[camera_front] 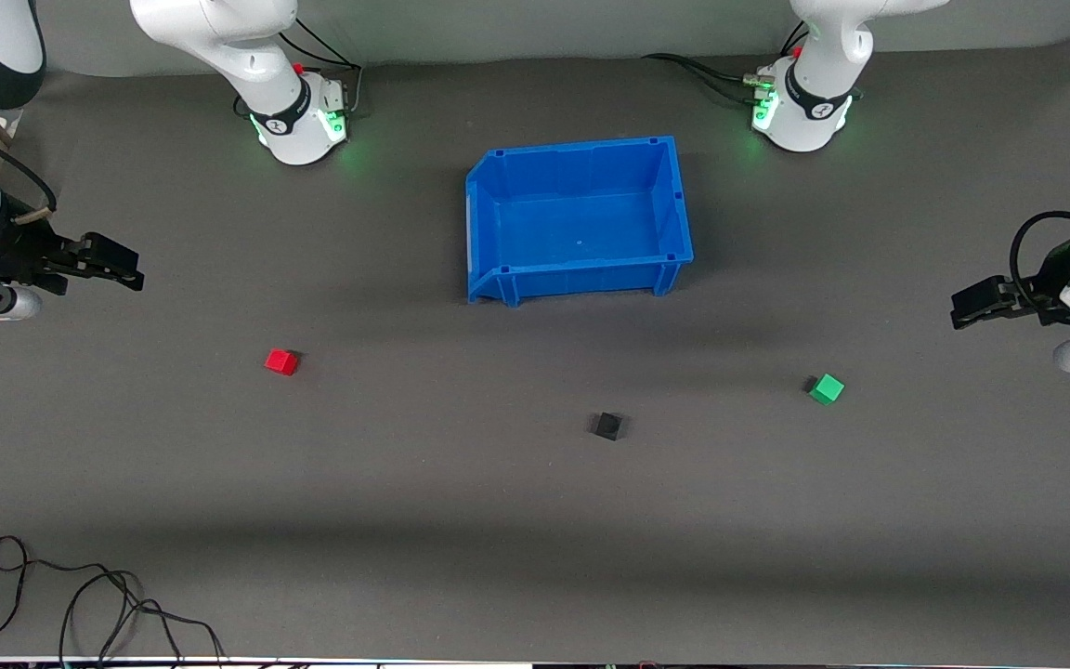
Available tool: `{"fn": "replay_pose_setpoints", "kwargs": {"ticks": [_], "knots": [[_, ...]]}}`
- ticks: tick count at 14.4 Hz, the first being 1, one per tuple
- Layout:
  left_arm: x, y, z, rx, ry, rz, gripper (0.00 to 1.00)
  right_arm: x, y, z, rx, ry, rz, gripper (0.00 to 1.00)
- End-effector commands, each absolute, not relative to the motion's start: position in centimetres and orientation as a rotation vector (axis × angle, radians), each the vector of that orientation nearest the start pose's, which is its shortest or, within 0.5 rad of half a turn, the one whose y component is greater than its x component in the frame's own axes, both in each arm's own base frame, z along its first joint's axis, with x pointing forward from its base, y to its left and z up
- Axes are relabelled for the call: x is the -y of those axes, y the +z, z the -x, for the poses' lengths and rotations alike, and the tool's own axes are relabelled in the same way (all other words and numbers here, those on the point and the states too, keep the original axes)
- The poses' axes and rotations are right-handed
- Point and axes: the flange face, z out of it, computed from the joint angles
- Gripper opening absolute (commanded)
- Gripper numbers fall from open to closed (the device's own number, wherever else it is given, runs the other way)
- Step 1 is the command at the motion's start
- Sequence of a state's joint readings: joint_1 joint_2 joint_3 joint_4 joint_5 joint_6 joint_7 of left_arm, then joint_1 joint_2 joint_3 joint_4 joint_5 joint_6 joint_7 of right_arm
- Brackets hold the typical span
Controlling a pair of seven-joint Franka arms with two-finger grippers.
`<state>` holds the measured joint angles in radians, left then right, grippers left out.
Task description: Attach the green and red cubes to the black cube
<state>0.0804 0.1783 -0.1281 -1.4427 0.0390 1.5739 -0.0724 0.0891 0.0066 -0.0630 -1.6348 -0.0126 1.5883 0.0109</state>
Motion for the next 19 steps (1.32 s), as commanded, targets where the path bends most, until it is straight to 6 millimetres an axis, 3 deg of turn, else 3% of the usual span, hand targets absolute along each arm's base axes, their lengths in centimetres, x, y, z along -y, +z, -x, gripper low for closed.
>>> {"fn": "replay_pose_setpoints", "kwargs": {"ticks": [1, 11, 13, 15, 19], "knots": [[2.0, 58.5, -60.9, 0.047, 0.05, 3.129, 1.0, -1.5, 59.8, -55.2, 0.027, 0.072, 3.155, 1.0], [1.5, 57.7, -60.6, 0.123, 0.105, 3.128, 1.0, -1.3, 58.7, -55.3, 0.017, 0.137, 3.152, 1.0], [0.8, 56.5, -60.5, 0.286, 0.138, 3.094, 1.0, -1.2, 56.8, -56.0, 0.01, 0.186, 3.15, 1.0], [0.5, 54.3, -60.6, 0.384, 0.188, 3.071, 1.0, -1.2, 53.7, -56.5, 0.001, 0.149, 3.124, 1.0], [0.3, 47.3, -60.7, 0.675, 0.213, 2.965, 1.0, -1.3, 46.8, -58.0, -0.062, 0.137, 3.105, 1.0]]}}
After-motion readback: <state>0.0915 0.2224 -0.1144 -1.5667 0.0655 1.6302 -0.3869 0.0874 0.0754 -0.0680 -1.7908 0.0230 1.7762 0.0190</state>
